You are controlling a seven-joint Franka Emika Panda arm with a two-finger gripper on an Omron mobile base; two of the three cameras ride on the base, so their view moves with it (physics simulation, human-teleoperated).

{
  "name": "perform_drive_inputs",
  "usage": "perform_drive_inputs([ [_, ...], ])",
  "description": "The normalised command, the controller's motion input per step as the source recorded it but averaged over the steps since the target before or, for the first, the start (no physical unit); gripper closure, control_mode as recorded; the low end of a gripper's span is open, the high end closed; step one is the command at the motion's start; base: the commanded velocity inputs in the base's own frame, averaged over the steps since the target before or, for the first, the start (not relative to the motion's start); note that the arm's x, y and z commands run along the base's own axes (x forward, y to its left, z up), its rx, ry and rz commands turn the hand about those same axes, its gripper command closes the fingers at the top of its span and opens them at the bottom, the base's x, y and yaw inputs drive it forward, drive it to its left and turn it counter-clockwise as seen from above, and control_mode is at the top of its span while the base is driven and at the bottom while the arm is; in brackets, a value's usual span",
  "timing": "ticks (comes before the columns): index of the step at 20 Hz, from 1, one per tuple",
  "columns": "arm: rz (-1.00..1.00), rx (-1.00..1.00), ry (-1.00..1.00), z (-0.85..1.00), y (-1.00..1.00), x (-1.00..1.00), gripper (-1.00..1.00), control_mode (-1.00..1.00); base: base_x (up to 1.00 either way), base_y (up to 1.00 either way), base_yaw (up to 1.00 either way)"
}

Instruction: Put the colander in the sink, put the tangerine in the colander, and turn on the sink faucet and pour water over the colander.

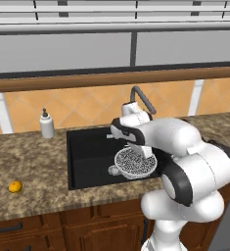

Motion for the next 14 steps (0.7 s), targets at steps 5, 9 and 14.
perform_drive_inputs([
  [5, 0.31, 0.10, 0.00, 0.05, 0.37, -0.29, -1.00, -1.00, 0.00, 0.00, 0.00],
  [9, 0.39, 0.16, -0.03, 0.01, 0.37, -0.45, -1.00, -1.00, 0.00, 0.00, 0.00],
  [14, 0.41, 0.23, -0.05, 0.08, 0.33, -0.23, -1.00, -1.00, 0.00, 0.00, 0.00],
])
